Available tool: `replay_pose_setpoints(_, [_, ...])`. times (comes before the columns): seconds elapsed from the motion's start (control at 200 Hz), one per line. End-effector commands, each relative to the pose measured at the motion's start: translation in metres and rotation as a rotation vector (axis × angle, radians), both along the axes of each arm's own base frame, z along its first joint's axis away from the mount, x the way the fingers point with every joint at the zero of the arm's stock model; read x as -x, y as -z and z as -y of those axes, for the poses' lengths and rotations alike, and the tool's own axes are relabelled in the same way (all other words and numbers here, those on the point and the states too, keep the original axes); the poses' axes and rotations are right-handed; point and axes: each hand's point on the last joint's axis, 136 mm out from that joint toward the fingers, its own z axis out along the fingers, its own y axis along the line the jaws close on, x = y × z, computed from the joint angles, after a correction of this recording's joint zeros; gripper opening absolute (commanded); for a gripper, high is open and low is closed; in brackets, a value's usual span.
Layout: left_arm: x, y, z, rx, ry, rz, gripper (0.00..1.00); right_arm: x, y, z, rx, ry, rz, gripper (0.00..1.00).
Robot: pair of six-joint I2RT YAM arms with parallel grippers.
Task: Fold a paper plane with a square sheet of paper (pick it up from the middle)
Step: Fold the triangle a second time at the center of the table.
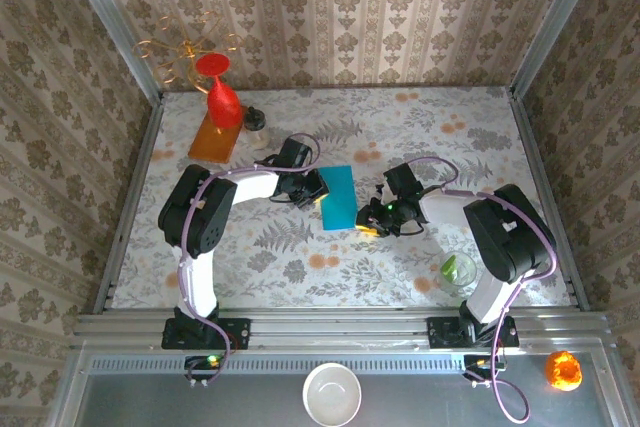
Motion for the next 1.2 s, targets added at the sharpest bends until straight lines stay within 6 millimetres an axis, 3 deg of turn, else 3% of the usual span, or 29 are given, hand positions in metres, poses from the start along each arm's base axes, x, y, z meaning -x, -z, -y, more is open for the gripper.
replay_pose_setpoints(0.0, [0.019, 0.039, -0.017, -0.085, -0.029, -0.122, 0.14, -0.012, 0.004, -0.003, 0.025, -0.006, 0.037, 0.28])
replay_pose_setpoints(0.685, [0.019, 0.038, -0.018, -0.077, -0.018, -0.115, 0.13, -0.030, -0.011, -0.005, -0.010, 0.025, 0.122, 0.23])
replay_pose_setpoints(1.0, [0.018, 0.038, -0.018, -0.076, -0.014, -0.112, 0.13, -0.012, -0.006, 0.007, 0.025, 0.027, 0.057, 0.24])
replay_pose_setpoints(1.195, [0.019, 0.039, -0.018, -0.076, -0.011, -0.114, 0.13, -0.010, -0.003, 0.006, 0.018, 0.034, 0.038, 0.21])
